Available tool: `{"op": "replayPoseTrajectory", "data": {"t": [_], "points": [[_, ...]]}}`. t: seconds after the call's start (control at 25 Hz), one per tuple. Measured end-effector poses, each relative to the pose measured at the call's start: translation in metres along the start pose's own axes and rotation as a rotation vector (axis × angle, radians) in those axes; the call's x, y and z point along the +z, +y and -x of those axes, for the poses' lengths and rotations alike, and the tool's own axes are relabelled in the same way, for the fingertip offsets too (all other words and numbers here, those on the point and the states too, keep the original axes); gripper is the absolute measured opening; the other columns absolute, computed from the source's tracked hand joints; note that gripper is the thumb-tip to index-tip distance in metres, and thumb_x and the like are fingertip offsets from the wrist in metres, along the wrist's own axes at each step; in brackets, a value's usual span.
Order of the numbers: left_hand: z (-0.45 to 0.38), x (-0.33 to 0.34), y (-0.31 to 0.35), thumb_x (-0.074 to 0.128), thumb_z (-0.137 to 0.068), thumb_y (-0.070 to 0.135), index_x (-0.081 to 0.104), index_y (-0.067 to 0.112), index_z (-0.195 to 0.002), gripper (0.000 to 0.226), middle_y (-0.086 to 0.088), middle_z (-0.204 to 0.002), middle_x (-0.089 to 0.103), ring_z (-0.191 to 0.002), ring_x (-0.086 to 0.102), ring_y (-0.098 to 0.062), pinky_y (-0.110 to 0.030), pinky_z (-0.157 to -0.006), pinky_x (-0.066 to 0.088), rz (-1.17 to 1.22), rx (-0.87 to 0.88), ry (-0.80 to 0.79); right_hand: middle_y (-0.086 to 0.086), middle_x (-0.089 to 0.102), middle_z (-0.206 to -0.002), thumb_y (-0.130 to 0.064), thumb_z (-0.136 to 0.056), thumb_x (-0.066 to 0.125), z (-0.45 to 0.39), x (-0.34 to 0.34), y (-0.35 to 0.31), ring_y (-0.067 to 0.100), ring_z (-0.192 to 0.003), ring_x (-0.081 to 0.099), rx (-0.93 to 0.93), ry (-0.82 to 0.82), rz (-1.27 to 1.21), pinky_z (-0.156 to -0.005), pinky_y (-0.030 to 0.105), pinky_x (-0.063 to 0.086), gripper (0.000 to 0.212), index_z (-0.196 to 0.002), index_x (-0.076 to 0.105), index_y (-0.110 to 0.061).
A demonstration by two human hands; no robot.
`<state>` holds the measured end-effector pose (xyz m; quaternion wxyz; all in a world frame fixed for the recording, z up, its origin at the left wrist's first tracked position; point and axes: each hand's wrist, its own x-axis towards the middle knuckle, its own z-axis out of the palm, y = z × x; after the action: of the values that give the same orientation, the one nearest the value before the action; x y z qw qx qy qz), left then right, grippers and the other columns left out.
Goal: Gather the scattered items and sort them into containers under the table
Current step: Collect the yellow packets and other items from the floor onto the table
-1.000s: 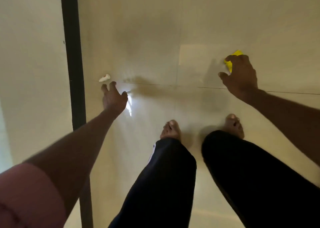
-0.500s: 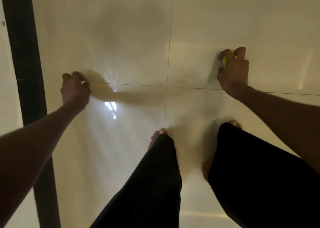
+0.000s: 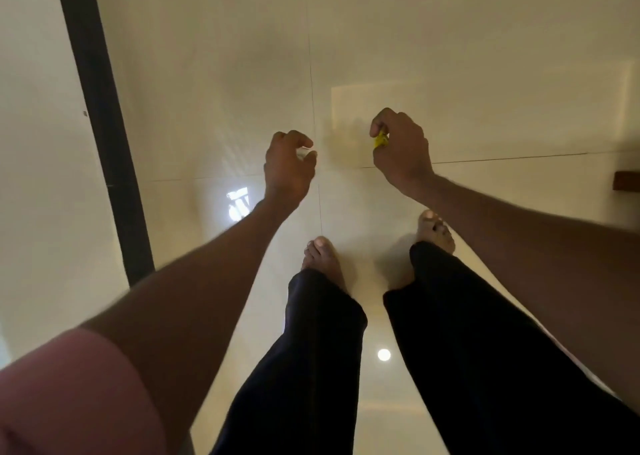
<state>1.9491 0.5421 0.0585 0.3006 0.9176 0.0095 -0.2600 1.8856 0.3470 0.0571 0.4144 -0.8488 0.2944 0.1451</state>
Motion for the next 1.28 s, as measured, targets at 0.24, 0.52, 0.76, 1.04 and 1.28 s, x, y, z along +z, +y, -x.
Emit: {"op": "replayPoseTrajectory", "data": {"t": [0.24, 0.52, 0.76, 1.04, 1.28], "points": [[0.080, -0.040, 0.125, 0.056, -0.099, 0.021, 0.074, 0.024, -0.108, 0.021, 0.000, -0.108, 0.071, -0.093, 0.070, -0.021, -0.032, -0.085, 0.057, 0.144, 0.010, -0.023, -0.004, 0.063, -0.097, 0.006, -0.073, 0.047, 0.080, -0.094, -0.067, 0.019, -0.080, 0.057, 0.076, 0.141, -0.187, -0.059, 0.036, 0.043, 0.048, -0.103, 0.061, -0.028], [0.259, -0.110, 0.404, 0.073, -0.086, 0.002, 0.072, 0.019, -0.111, 0.030, -0.003, -0.118, 0.061, -0.096, 0.062, -0.013, -0.005, -0.076, 0.044, 0.162, 0.279, -0.173, -0.004, 0.073, -0.109, -0.002, -0.087, 0.061, 0.229, -0.373, -0.123, 0.021, -0.077, 0.067, 0.274, 0.553, -0.429, -0.067, 0.035, 0.054, 0.042, -0.122, 0.065, -0.025], [0.312, -0.015, 0.490, 0.074, -0.086, -0.003, 0.070, 0.016, -0.108, 0.029, -0.002, -0.122, 0.054, -0.090, 0.061, 0.003, -0.003, -0.075, 0.045, 0.038, 0.479, -0.338, -0.007, 0.066, -0.107, 0.002, -0.086, 0.062, 0.273, -0.465, -0.043, 0.008, -0.090, 0.062, 0.346, 0.809, -0.535, -0.070, 0.020, 0.050, 0.036, -0.107, 0.071, -0.027], [0.373, 0.149, 0.609, 0.072, -0.089, 0.005, 0.065, 0.011, -0.110, 0.024, -0.005, -0.123, 0.046, -0.094, 0.063, -0.022, -0.027, -0.082, 0.054, -0.182, 0.679, -0.532, -0.011, 0.056, -0.086, 0.005, -0.074, 0.060, 0.324, -0.586, 0.128, 0.001, -0.078, 0.052, 0.449, 0.970, -0.492, -0.066, 0.015, 0.038, 0.029, -0.092, 0.061, -0.018], [0.377, 0.246, 0.692, 0.067, -0.094, 0.012, 0.067, 0.021, -0.118, 0.026, 0.000, -0.134, 0.048, -0.103, 0.061, -0.016, -0.008, -0.075, 0.037, -0.263, 0.882, -0.532, 0.001, 0.060, -0.098, 0.005, -0.074, 0.057, 0.327, -0.663, 0.253, 0.011, -0.085, 0.054, 0.505, 1.100, -0.319, -0.071, 0.030, 0.045, 0.031, -0.096, 0.062, -0.017]]}}
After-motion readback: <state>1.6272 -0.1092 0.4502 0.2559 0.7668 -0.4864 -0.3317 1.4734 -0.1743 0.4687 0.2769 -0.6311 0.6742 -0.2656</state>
